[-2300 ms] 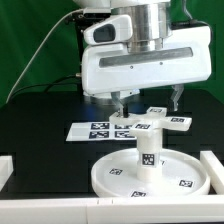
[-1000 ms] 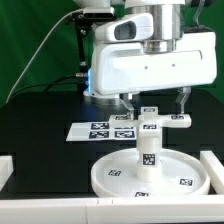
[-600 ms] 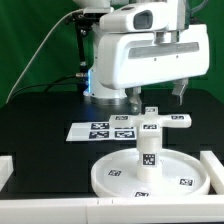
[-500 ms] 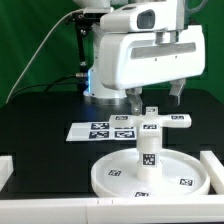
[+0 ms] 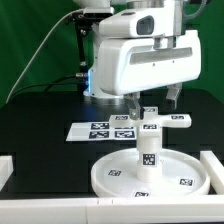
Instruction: Assemble round table
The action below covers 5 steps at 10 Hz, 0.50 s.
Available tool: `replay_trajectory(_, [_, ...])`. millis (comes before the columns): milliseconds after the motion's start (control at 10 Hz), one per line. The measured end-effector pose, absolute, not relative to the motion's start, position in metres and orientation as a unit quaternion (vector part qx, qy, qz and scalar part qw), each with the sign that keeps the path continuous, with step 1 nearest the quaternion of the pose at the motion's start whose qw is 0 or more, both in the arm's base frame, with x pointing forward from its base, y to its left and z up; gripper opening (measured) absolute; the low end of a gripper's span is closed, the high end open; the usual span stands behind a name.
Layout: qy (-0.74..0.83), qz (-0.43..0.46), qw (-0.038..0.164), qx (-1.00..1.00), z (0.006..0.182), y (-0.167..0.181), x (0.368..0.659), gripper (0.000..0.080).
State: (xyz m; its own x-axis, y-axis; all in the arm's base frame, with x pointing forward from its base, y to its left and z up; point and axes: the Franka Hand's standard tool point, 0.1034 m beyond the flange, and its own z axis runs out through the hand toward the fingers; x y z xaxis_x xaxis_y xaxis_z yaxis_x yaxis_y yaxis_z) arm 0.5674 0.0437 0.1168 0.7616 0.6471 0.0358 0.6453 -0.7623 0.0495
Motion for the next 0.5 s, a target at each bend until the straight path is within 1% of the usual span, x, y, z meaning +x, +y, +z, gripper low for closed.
replay_trajectory(500, [0.308, 0.016, 0.016, 0.951, 0.1049, 0.0434, 0.5627, 0.0649])
